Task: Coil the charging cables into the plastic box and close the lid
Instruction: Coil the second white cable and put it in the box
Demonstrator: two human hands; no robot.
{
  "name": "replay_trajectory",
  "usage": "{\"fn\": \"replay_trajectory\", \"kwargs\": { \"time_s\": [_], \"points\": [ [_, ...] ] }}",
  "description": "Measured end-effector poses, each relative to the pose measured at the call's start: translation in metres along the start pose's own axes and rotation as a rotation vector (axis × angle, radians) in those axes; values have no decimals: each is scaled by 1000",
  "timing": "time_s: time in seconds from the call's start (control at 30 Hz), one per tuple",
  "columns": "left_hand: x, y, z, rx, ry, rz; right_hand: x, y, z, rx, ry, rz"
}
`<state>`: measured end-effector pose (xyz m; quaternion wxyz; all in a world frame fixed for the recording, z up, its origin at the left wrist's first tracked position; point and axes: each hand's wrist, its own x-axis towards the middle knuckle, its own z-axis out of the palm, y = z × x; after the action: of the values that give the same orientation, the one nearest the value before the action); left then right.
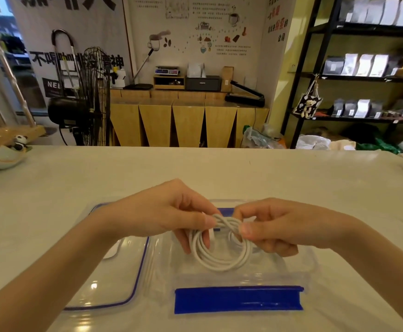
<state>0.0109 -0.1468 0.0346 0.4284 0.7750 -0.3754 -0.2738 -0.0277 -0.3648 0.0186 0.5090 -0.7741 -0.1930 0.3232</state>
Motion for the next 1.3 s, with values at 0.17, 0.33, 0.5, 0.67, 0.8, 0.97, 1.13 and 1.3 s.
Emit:
{"fn": "replay_trajectory", "kwargs": {
  "time_s": [0.17, 0.33, 0.5, 0.67, 0.8, 0.97, 1.13, 1.3],
  "points": [
    [12, -4, 17, 332, 99, -96, -1, 3, 1, -280, 146, 78],
    [16, -6, 36, 709, 320, -50, 4, 14, -5, -497, 388, 13],
    [17, -9, 42, 931, 231, -42, 3, 14, 4, -573, 321, 79],
    [17, -12, 43, 915, 184, -51, 6, 14, 11, -601, 331, 66],
    [14, -10, 37, 579, 243, -62, 2, 7, 6, -459, 376, 46],
    [7, -1, 26, 290, 241, -40, 0, 2, 6, -270, 360, 14],
    [3, 6, 11, 42, 113, -121, 1, -5, 13, -174, 393, -9],
    [-2, 8, -2, -49, 40, -157, 4, -8, 13, -228, 497, -53]
  ]
}}
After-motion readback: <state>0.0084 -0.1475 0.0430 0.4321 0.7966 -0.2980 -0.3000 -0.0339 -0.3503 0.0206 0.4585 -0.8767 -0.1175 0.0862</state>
